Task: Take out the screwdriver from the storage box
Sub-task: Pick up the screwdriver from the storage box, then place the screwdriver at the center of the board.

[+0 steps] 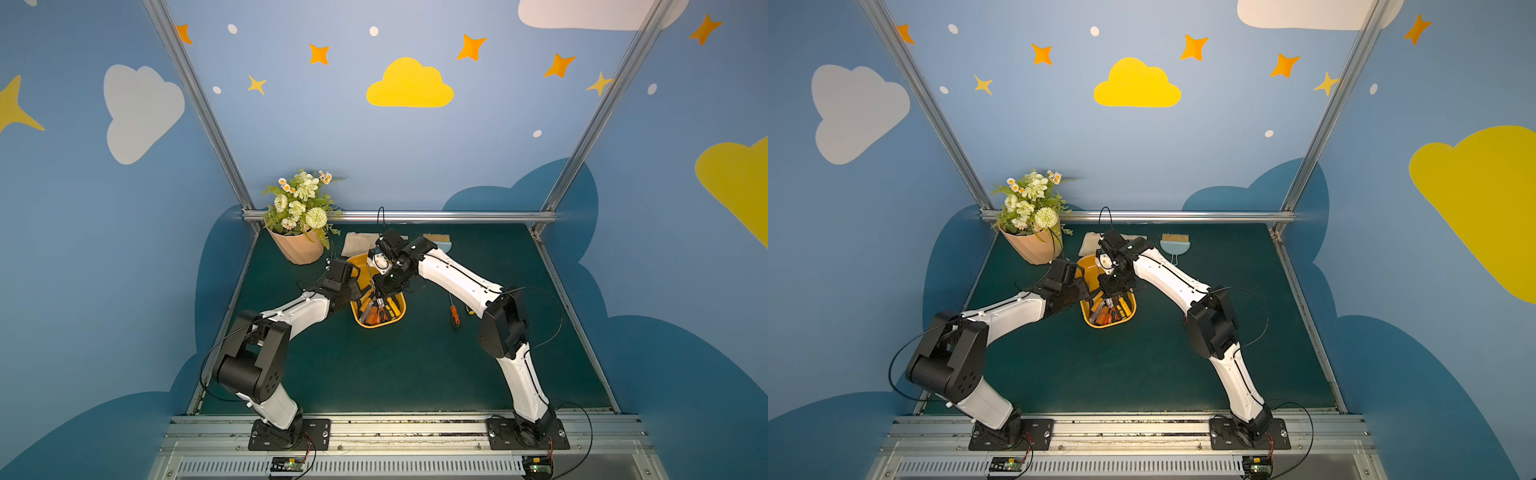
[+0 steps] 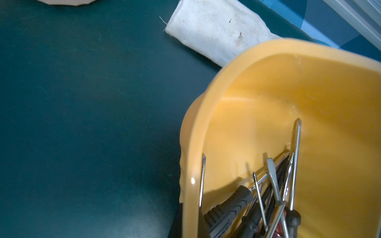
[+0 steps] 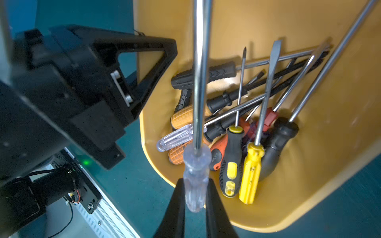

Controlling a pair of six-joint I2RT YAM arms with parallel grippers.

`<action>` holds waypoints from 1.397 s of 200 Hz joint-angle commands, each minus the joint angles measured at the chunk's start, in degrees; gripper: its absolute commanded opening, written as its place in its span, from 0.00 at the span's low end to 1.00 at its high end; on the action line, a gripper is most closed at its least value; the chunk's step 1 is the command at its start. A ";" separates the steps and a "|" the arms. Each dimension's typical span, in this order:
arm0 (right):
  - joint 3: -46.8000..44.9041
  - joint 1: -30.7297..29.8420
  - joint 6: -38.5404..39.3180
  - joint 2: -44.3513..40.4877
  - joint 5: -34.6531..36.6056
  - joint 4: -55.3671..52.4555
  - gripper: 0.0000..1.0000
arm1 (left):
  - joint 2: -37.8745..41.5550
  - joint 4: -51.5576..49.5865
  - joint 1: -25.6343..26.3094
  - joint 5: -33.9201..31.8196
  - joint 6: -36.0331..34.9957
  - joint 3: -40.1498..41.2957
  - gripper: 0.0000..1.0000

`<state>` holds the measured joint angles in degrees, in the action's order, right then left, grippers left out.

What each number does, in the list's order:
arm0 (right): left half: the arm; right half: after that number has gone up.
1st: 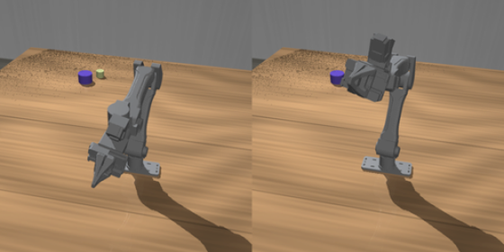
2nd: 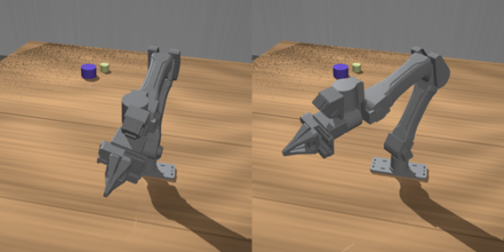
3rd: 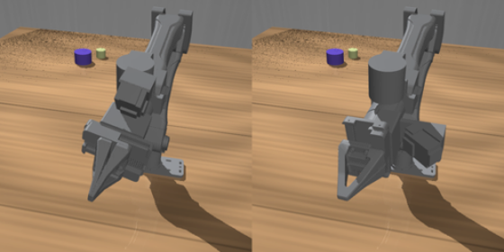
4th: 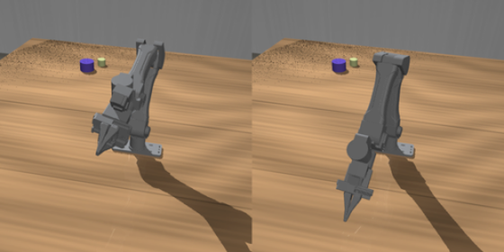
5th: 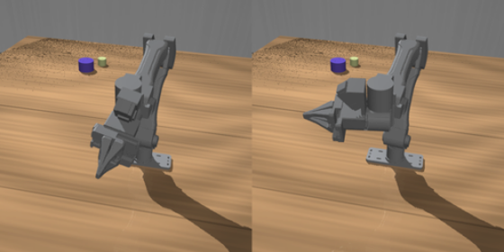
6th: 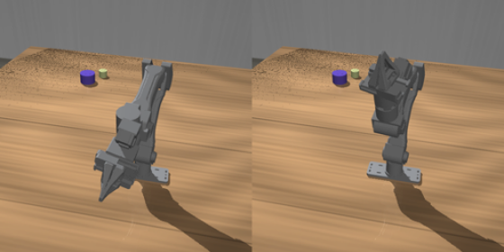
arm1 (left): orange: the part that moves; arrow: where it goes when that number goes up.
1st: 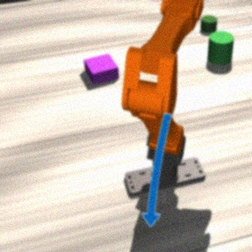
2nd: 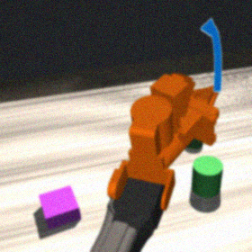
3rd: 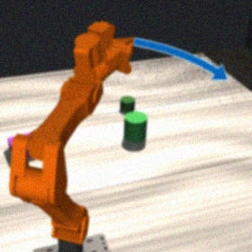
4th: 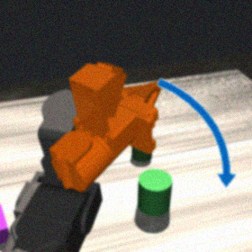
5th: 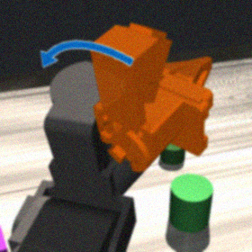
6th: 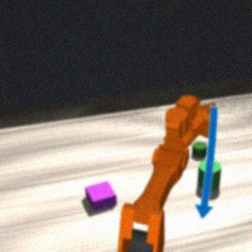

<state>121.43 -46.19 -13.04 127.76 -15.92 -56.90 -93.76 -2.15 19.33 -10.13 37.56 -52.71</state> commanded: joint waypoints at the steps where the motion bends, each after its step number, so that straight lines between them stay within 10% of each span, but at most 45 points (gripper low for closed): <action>1: -1.56 0.33 -0.12 -0.12 -2.04 0.83 0.00 | -0.05 2.08 -0.17 0.81 1.03 -1.43 0.02; 279: -29.22 24.46 4.47 -18.32 11.00 -3.02 0.00 | -0.30 0.40 -0.28 1.64 0.06 -2.66 0.02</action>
<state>91.02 -22.63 -9.67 108.81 -9.30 -55.22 -94.08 -2.98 19.14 -9.85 37.52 -53.25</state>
